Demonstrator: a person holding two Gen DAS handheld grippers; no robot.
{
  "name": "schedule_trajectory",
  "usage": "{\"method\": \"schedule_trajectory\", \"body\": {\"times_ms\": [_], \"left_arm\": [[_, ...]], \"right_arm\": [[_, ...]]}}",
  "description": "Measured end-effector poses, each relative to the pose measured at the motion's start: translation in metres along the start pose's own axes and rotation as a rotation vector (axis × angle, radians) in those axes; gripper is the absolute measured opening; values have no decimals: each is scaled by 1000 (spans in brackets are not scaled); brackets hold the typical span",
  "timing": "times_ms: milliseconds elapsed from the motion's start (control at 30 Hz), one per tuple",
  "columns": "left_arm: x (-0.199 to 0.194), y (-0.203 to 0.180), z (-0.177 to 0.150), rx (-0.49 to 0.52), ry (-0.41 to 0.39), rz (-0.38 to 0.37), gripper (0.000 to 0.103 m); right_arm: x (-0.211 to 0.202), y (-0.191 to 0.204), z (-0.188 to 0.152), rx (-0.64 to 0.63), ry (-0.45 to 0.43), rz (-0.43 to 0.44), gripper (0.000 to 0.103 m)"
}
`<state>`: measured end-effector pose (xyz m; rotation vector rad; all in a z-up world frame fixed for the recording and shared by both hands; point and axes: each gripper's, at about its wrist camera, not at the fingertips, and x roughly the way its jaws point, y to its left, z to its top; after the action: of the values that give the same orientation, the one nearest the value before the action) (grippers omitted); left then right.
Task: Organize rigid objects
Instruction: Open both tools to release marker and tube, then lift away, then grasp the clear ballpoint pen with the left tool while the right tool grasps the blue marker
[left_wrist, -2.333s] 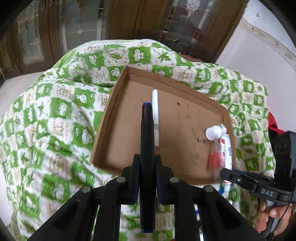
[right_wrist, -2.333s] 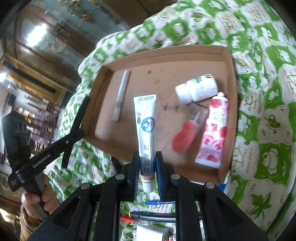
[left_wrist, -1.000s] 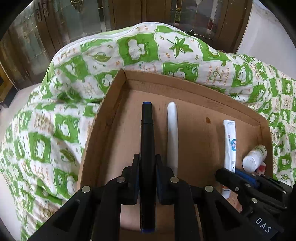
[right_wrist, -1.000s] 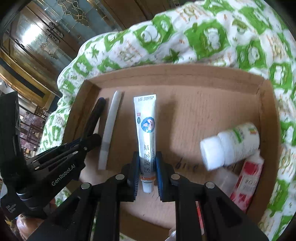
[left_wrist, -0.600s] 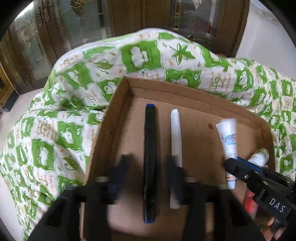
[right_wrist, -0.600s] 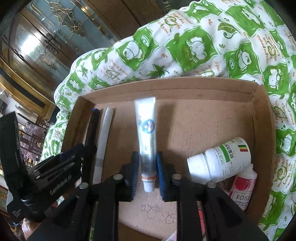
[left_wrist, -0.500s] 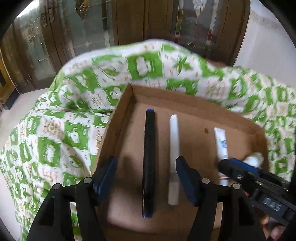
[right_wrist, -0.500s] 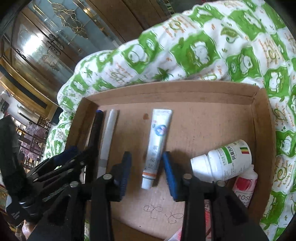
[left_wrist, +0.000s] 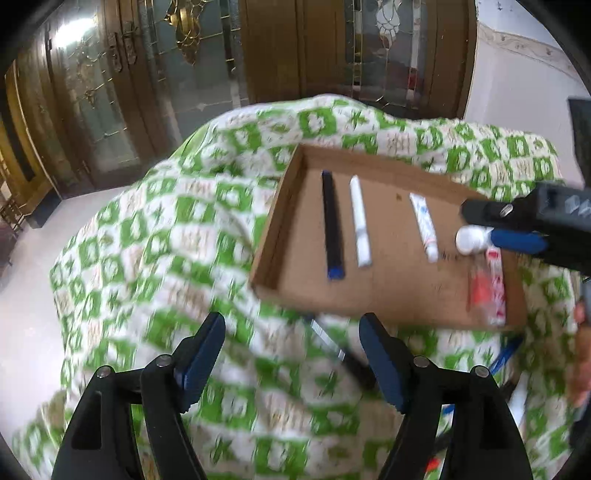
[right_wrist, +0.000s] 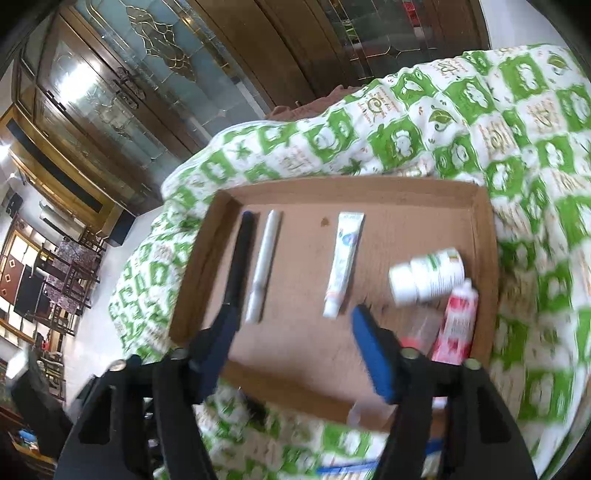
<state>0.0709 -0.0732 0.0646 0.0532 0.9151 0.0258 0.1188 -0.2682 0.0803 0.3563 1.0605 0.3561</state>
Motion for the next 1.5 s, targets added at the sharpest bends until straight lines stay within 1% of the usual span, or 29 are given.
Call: {"method": "schedule_trajectory", "body": {"times_ms": [167, 300, 367, 467, 500, 533, 600, 633, 667, 733, 800, 867, 933, 1000, 1067, 1133, 1200, 1233, 1267, 1367, 1400, 1433, 1467, 1500], "left_arm": [[1, -3, -16, 26, 17, 1, 79], [6, 4, -29, -9, 56, -34, 79], [9, 6, -32, -18, 72, -46, 79], [16, 5, -38, -3, 101, -48, 79], [18, 4, -40, 4, 106, -45, 79], [21, 3, -42, 11, 112, -41, 79], [25, 1, -44, 14, 128, -47, 79], [28, 1, -44, 10, 136, -54, 79], [29, 1, -45, 5, 142, -58, 79], [31, 0, -45, 4, 148, -58, 79], [31, -1, -45, 8, 146, -57, 79], [31, -2, -45, 9, 148, -54, 79], [35, -4, -44, 6, 154, -45, 79], [43, -6, -39, -13, 169, -40, 79], [48, -9, -34, -32, 178, -46, 79], [56, -15, -27, -47, 190, -50, 79], [68, -21, -21, -65, 210, -25, 79], [75, -24, -18, -74, 220, 1, 79], [81, -25, -16, -90, 224, 24, 79], [96, -26, -14, -141, 229, 59, 79], [97, -25, -13, -152, 222, 63, 75], [97, -24, -13, -157, 216, 61, 64], [95, -23, -13, -163, 211, 55, 57], [92, -20, -14, -172, 207, 41, 41]], "right_arm": [[-20, 9, -21, -19, 28, -20, 71], [-37, 13, -34, -7, 26, -14, 75], [-40, 13, -40, -4, 41, -10, 76], [-40, 9, -55, 2, 115, -26, 76], [-37, 4, -62, 26, 160, -20, 76], [-35, -2, -68, 64, 208, 2, 76], [-26, -20, -85, 185, 301, 73, 76], [-22, -28, -93, 231, 333, 85, 74], [-18, -37, -99, 269, 350, 76, 72], [-10, -53, -104, 311, 353, 37, 53], [-6, -62, -103, 327, 337, 27, 47], [1, -69, -103, 332, 326, 7, 44], [14, -76, -106, 336, 340, -38, 38], [27, -81, -108, 345, 344, -76, 30], [35, -79, -105, 330, 334, -105, 29], [37, -77, -103, 319, 324, -106, 29], [37, -78, -103, 318, 323, -100, 29], [37, -78, -103, 315, 325, -101, 28], [37, -77, -103, 307, 330, -107, 28], [38, -75, -103, 291, 333, -114, 28], [38, -75, -103, 292, 334, -113, 28], [39, -74, -103, 294, 335, -109, 28], [39, -74, -103, 296, 336, -107, 28], [39, -73, -102, 296, 337, -105, 28]]}}
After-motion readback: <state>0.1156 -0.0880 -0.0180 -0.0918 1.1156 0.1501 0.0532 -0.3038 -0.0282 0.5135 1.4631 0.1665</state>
